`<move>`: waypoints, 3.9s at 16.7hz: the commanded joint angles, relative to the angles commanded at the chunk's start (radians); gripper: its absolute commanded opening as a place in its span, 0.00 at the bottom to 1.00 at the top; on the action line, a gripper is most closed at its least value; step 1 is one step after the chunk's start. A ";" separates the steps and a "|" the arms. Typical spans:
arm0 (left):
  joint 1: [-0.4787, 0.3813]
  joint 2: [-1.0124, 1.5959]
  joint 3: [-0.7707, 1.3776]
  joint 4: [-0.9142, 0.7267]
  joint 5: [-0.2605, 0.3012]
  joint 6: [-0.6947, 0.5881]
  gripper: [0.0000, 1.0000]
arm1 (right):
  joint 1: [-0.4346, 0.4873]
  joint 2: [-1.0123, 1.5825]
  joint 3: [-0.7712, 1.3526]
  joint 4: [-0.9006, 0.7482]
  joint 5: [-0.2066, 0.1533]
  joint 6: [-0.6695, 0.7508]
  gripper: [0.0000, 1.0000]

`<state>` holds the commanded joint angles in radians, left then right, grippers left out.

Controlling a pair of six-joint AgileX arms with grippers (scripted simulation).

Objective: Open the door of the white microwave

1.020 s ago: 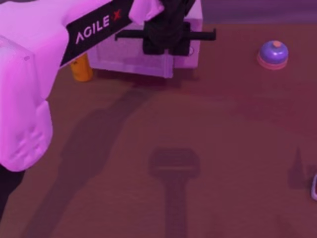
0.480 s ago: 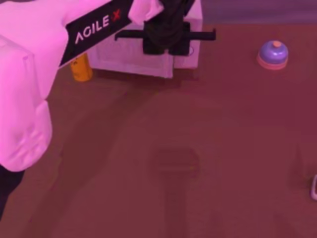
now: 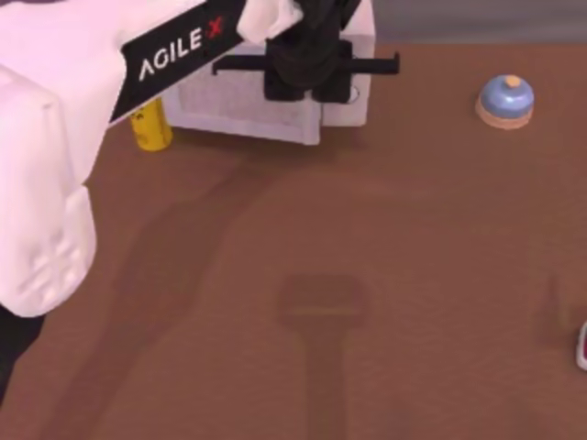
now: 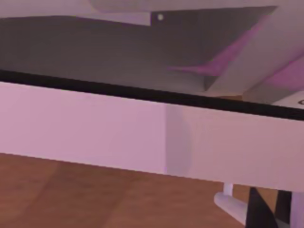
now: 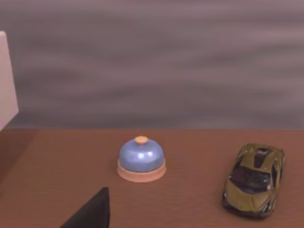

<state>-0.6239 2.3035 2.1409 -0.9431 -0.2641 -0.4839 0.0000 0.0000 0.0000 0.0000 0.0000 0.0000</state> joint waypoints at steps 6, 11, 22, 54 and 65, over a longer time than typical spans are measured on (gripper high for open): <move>-0.008 0.005 -0.001 0.001 0.005 -0.004 0.00 | 0.000 0.000 0.000 0.000 0.000 0.000 1.00; 0.001 -0.055 -0.095 0.051 0.024 0.048 0.00 | 0.000 0.000 0.000 0.000 0.000 0.000 1.00; 0.009 -0.108 -0.181 0.097 0.047 0.096 0.00 | 0.000 0.000 0.000 0.000 0.000 0.000 1.00; 0.025 -0.208 -0.342 0.177 0.103 0.204 0.00 | 0.000 0.000 0.000 0.000 0.000 0.000 1.00; 0.025 -0.208 -0.342 0.177 0.103 0.204 0.00 | 0.000 0.000 0.000 0.000 0.000 0.000 1.00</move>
<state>-0.5989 2.0951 1.7993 -0.7665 -0.1607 -0.2799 0.0000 0.0000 0.0000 0.0000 0.0000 0.0000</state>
